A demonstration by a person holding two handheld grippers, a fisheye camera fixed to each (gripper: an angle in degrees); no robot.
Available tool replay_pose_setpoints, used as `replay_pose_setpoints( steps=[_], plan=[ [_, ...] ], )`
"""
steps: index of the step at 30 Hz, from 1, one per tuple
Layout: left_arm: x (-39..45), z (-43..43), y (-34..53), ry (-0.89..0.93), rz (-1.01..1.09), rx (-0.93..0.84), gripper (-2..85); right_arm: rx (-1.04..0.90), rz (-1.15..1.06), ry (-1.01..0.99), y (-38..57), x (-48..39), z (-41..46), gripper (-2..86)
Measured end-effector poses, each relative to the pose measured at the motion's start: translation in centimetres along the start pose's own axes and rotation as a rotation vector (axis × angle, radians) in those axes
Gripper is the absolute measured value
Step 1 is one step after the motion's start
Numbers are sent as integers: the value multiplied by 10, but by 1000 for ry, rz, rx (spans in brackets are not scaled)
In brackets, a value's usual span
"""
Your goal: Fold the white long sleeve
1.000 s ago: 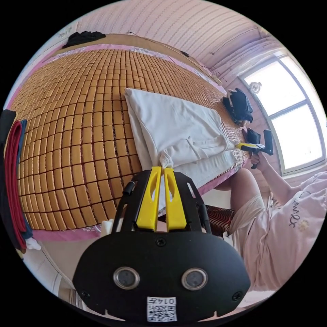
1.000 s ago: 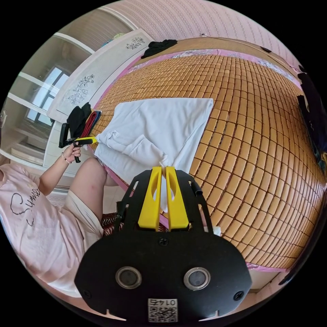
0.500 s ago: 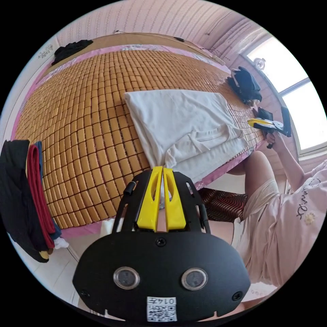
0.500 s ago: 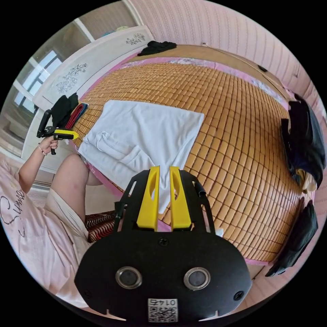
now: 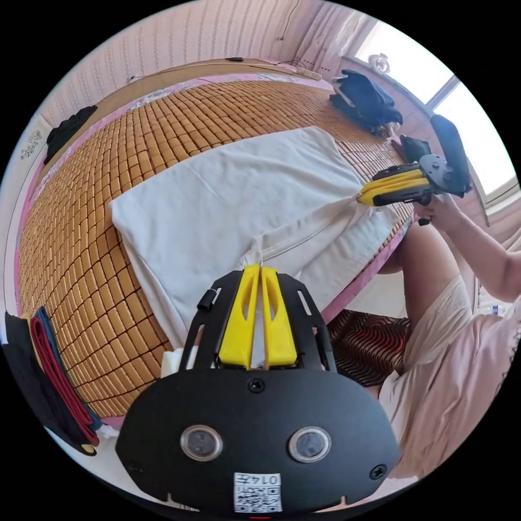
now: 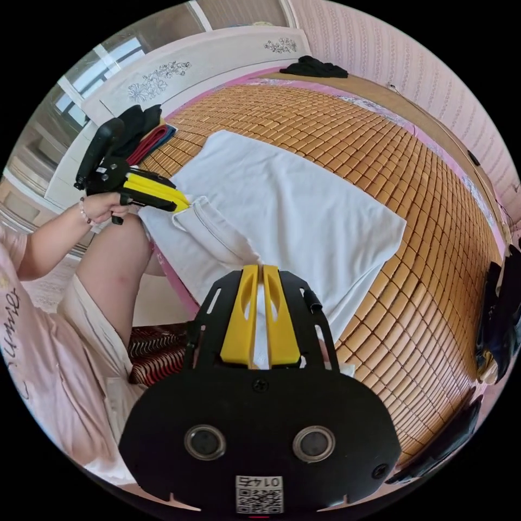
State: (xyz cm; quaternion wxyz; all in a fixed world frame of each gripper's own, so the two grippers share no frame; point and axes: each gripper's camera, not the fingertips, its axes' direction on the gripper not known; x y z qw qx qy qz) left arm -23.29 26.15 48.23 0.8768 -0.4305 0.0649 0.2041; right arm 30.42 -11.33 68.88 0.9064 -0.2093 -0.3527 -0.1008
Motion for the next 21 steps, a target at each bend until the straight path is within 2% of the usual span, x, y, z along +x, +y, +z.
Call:
replay_pose_setpoints(
  steps=[5,11,13,17,21],
  plan=[
    [17,-16,34,95,72,-46,-10,-26,-81,-91,13,-21,-2,8],
    [34,-17,67,66,92,-167,-10,-148,-139,-16,16,-47,10,53],
    [39,-15,65,18,92,-156,-10,-113,-125,-21,9,-49,11,51],
    [56,9,44,79,112,-72,-10,-62,-100,-40,-19,-56,24,34],
    [72,50,30,88,73,-18,-10,-212,-140,2,-35,-70,68,25]
  ],
)
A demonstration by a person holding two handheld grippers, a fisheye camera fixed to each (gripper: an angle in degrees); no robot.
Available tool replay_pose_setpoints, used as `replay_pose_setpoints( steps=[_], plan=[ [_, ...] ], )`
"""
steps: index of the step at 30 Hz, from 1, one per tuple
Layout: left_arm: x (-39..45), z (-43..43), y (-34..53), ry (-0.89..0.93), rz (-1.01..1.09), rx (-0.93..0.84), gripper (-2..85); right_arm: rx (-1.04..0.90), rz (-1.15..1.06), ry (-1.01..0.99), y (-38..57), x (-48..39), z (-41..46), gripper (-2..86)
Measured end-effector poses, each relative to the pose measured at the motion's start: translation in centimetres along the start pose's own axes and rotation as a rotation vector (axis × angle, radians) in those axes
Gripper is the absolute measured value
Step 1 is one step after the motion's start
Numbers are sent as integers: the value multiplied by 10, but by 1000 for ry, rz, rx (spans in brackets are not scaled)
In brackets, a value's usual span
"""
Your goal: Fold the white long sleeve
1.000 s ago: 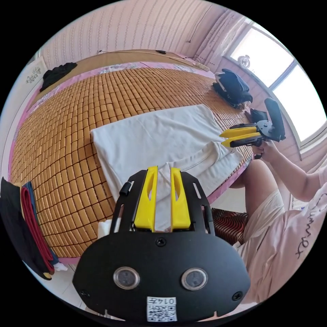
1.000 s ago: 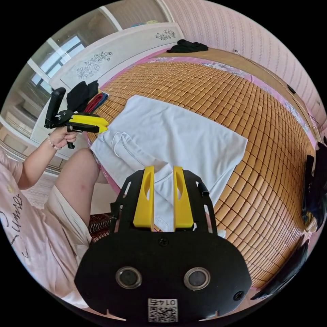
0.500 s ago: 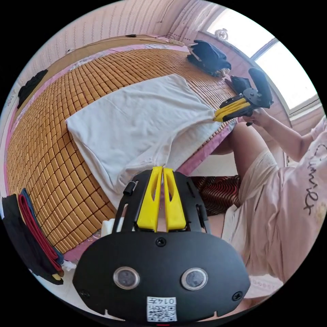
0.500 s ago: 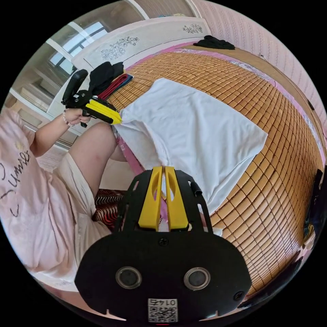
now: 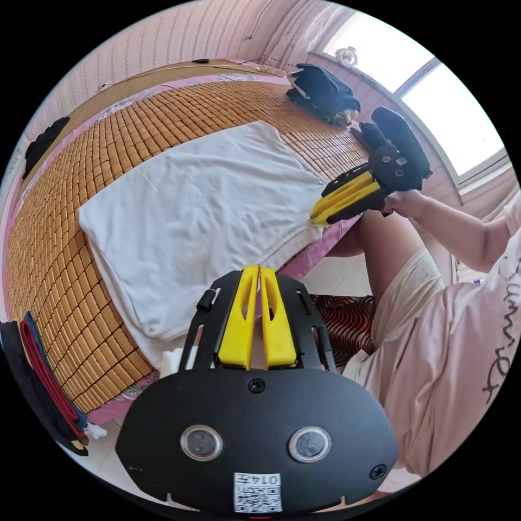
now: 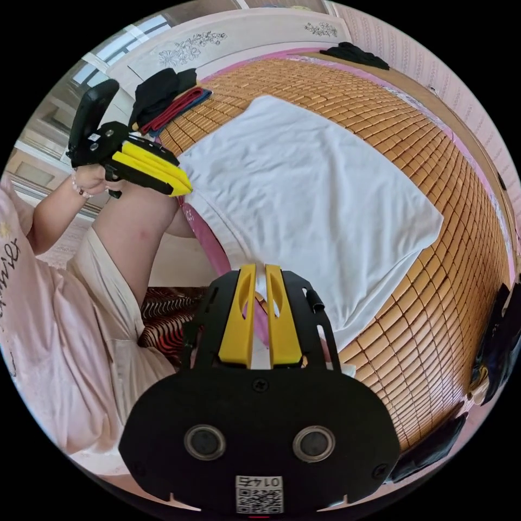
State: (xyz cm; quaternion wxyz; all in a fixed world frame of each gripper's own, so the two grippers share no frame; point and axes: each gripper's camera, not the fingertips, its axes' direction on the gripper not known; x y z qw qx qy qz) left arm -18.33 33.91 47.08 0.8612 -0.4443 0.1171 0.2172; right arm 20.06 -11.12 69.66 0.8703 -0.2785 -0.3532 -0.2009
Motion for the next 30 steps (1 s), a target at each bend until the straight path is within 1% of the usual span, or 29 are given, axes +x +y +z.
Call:
replay_pose_setpoints(
  steps=[1,3,5,7,10,13,14,16,18,20,21,22,23,26,29,30],
  plan=[
    [1,7,0,-20,1,-12,-10,-25,-10,18,-2,-2,5,23],
    [3,37,7,-60,2,-135,-10,-3,-13,46,-5,-9,9,16],
    [3,38,16,-34,-6,-91,-10,-5,37,20,-12,-7,9,11],
    [5,42,21,-4,-4,-127,-10,28,39,15,-18,-9,-1,6],
    [14,31,30,2,58,-51,-10,101,15,25,-37,-5,-26,-5],
    [23,24,26,8,69,81,-10,141,-7,63,-80,9,-41,-8],
    [27,29,22,-20,68,139,-10,137,-8,69,-104,16,-41,-9],
    [34,45,16,-83,53,169,-10,111,-7,66,-143,26,-31,-9],
    [40,71,11,-100,4,150,-10,22,8,137,-191,36,-7,-8],
    [44,89,12,-104,-18,142,-10,-58,-7,190,-216,40,16,-8],
    [47,103,13,-113,-7,101,-10,-152,-24,207,-226,42,34,-8],
    [49,108,15,-121,-4,99,-10,-132,-41,210,-229,40,33,-8],
    [53,110,20,-137,14,136,-10,-178,-62,212,-236,40,33,-8],
    [58,119,29,-159,38,163,-10,-281,-141,232,-254,37,30,-8],
    [58,127,36,-135,29,174,-10,-244,-110,278,-273,48,22,-8],
    [58,130,38,-128,32,175,-10,-274,-96,275,-278,55,30,-7]
  ],
)
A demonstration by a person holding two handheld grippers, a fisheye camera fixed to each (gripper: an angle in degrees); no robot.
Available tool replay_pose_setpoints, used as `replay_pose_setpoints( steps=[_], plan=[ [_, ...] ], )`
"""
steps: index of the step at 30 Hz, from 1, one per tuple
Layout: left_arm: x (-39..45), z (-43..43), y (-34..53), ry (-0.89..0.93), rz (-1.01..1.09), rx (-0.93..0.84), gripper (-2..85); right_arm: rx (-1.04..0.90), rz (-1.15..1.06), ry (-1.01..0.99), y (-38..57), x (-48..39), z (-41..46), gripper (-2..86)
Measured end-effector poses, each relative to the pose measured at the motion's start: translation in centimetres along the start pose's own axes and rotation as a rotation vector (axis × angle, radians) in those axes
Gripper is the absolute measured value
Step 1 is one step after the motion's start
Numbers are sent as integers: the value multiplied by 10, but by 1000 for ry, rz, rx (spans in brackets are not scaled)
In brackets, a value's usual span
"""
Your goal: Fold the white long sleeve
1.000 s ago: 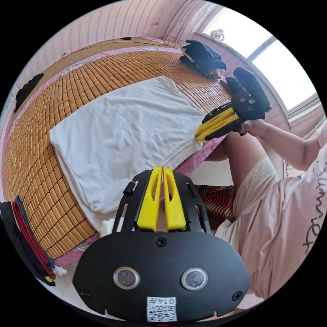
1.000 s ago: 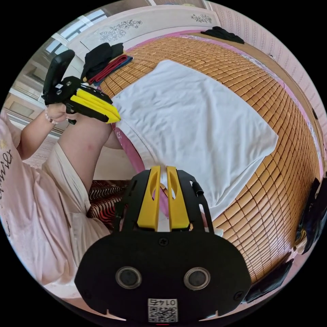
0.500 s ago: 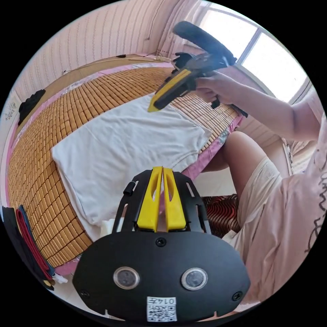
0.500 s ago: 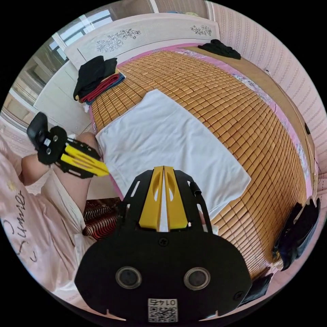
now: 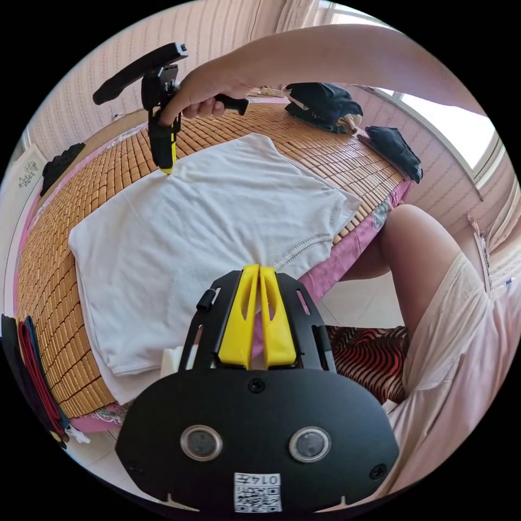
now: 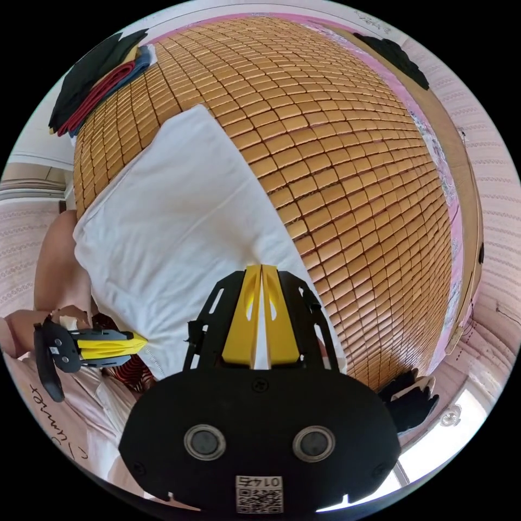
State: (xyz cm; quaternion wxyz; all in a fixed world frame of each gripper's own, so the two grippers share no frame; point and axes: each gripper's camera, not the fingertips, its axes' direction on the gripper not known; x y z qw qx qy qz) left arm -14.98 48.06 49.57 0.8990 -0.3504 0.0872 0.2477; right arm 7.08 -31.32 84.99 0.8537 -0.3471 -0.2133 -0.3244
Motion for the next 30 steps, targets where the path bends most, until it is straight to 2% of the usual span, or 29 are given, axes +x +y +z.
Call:
replay_pose_setpoints(
  steps=[4,7,9,13,16,20,25,30],
  plan=[
    [3,8,7,5,-1,9,-10,-76,-37,-33,-10,9,1,-7],
    [11,13,11,-31,10,7,-10,-53,-18,47,-10,20,-7,-7],
    [18,18,16,-60,33,7,-10,-78,11,-2,-7,30,8,-6],
    [22,21,20,-66,54,-20,-9,13,30,-2,17,40,1,-6],
    [24,10,22,-78,81,14,-6,200,142,-85,76,56,-17,-4],
    [38,-1,32,26,193,67,20,358,328,-192,203,63,-18,0],
    [62,5,34,136,284,134,64,275,594,-291,339,59,26,21],
    [82,32,5,169,348,128,167,268,770,-468,428,61,67,69]
  ],
)
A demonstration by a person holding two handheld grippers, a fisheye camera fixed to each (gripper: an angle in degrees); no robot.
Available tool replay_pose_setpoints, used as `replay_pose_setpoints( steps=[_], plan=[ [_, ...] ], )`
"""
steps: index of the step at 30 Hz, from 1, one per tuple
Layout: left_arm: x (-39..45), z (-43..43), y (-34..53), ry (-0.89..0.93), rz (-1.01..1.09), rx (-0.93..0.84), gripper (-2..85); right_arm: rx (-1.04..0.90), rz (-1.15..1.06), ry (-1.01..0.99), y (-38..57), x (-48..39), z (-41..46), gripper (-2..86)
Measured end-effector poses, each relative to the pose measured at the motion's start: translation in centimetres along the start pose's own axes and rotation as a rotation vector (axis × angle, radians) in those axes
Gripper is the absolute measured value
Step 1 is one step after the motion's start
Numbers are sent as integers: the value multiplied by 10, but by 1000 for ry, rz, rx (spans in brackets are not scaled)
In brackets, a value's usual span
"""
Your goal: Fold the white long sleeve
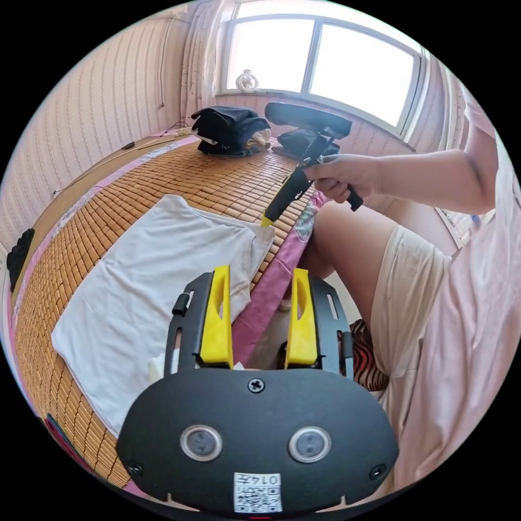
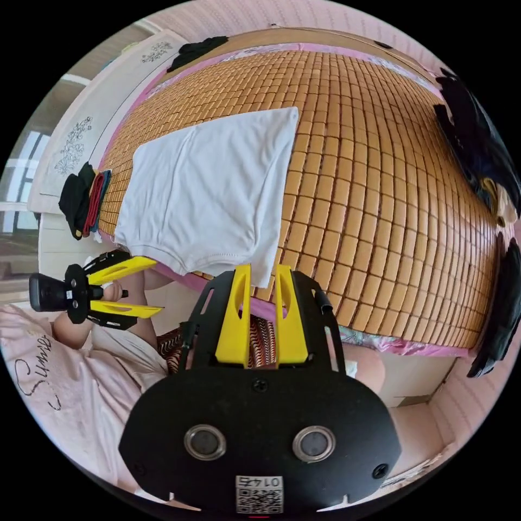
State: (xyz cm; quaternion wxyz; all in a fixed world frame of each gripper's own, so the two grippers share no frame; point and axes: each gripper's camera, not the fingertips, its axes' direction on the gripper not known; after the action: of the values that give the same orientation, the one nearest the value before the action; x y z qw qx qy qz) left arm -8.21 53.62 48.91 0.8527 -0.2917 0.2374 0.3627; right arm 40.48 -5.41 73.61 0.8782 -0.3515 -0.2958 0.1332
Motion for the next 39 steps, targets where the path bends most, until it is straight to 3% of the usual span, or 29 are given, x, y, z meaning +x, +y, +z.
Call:
replay_pose_setpoints(
  steps=[7,11,14,17,20,25,32,34,39],
  plan=[
    [-9,50,-28,68,-63,-40,228,43,66,-144,23,58,-11,24],
    [-8,70,-42,33,-58,-43,228,123,79,-381,38,97,-37,14],
    [-9,79,-49,54,-85,-90,179,180,61,-562,48,119,-57,13],
    [-10,69,-48,-87,-159,-78,24,186,22,-661,56,138,-65,16],
    [-3,57,-45,-88,-113,-47,11,287,70,-787,72,176,-69,27],
    [16,42,-33,-68,-53,-33,4,332,251,-706,84,235,-50,72],
    [32,20,-10,-45,-38,-66,2,465,343,-891,63,272,-38,112],
    [33,16,-7,-37,-39,-77,3,479,386,-989,65,282,-32,111],
    [39,4,-6,-25,-4,-66,4,524,478,-933,76,306,-35,66]
  ],
)
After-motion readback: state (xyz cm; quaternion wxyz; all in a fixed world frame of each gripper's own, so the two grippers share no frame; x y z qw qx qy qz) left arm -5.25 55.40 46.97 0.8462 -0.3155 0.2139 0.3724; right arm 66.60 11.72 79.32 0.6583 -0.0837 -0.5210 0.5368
